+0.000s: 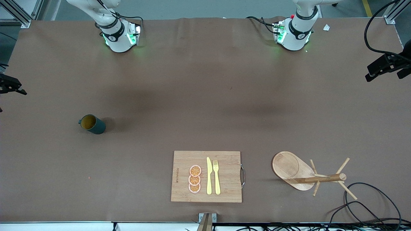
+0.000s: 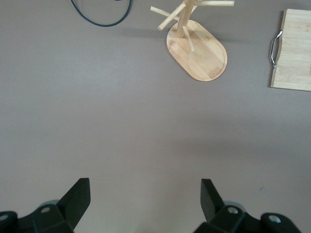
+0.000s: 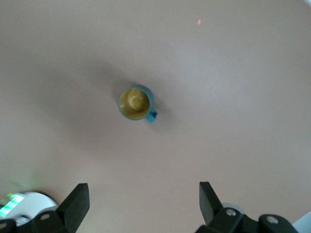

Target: Transfer cup from left to right arm and place

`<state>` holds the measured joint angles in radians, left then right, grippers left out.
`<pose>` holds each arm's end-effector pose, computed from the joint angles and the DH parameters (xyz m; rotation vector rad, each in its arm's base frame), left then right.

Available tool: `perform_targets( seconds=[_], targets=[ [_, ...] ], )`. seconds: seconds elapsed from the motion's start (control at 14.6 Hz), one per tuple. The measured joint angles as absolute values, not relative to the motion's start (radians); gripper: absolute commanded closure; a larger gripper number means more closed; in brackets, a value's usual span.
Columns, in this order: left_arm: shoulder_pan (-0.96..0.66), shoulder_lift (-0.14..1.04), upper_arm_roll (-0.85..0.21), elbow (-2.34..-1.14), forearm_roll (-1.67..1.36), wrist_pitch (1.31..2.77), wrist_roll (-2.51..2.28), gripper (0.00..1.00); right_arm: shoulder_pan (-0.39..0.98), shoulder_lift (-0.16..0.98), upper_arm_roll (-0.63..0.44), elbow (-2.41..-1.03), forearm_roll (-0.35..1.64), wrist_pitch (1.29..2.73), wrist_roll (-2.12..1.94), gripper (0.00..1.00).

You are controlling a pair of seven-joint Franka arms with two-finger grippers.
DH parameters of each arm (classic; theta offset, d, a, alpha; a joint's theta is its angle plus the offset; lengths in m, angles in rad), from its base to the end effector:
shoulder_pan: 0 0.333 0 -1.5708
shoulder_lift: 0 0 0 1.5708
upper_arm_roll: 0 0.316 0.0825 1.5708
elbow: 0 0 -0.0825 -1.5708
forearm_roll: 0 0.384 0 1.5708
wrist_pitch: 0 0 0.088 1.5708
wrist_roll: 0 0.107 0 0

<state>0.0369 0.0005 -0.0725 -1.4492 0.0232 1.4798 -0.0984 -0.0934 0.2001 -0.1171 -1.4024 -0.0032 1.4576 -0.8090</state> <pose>0.5448 -0.0167 0.6730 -3.1186 -0.1018 -0.0493 0.5895 -0.1191 0.5787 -2.9499 -0.9109 0.2138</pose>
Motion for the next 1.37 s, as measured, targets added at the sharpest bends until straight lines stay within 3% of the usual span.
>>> perform_targets(
  seconds=[0.76, 1.37],
  targets=[
    [0.027, -0.001, -0.135, -1.456, 0.023, 1.477, -0.098, 0.0, 0.005, 0.103, -0.097, -1.37, 0.044, 1.351, -0.201, 0.0],
    [0.027, -0.002, -0.142, -1.462, 0.023, 1.477, -0.098, 0.0, 0.021, -0.01, -0.097, -1.466, 0.044, 1.335, -0.166, 0.0]
  ],
)
